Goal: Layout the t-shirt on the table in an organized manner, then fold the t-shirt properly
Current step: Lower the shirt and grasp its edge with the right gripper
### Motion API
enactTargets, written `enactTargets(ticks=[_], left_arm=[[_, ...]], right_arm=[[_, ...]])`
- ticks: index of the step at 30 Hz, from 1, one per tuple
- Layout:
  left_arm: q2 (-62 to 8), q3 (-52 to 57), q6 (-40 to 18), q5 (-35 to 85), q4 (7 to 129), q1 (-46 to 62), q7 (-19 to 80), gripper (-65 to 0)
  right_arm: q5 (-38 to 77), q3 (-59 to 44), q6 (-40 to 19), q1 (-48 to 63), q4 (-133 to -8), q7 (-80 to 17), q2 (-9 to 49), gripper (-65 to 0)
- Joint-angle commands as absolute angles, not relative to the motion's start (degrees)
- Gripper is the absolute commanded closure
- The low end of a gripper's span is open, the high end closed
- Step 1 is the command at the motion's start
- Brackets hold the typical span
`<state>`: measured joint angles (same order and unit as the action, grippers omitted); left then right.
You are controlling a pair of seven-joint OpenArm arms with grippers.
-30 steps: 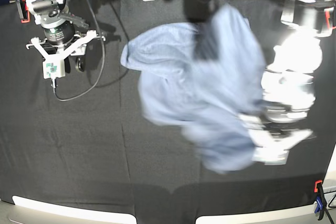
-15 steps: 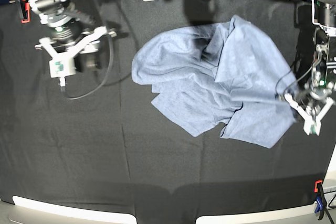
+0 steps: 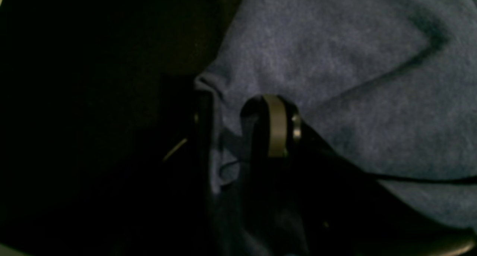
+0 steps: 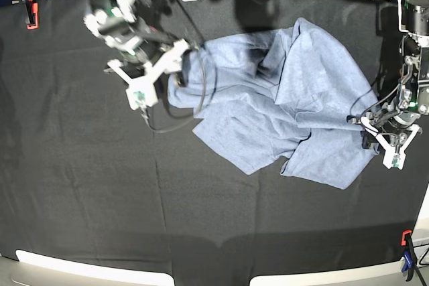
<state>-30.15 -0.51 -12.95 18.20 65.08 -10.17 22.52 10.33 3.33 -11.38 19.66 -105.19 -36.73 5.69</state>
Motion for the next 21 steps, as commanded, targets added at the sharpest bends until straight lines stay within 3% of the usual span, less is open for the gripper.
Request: enactTargets(ticks=[1,14,17,21], left_arm=[[-31.2,-0.1,-13.1,18.5,66.0,-11.4,21.4,-18.8],[-31.2,-0.1,-13.1,18.5,66.0,-11.4,21.4,-18.8],[-31.2,-0.1,-13.1,18.5,66.0,-11.4,21.5,-18.8],[-31.2,-0.1,-13.1,18.5,66.0,-11.4,21.6,-18.8]], right_arm=[[10.4,3.3,-11.5,18.9,-105.6,-35.7,5.2,-27.8],[14.3,1.6,-11.1,16.6,-104.2,-34.8,5.0,-26.3],[15.2,2.3,-11.4,15.1,-101.2,-36.4,5.1,-19.7],[15.0,2.6,-11.4,14.3,-98.8,-36.5,5.1,-2.2]])
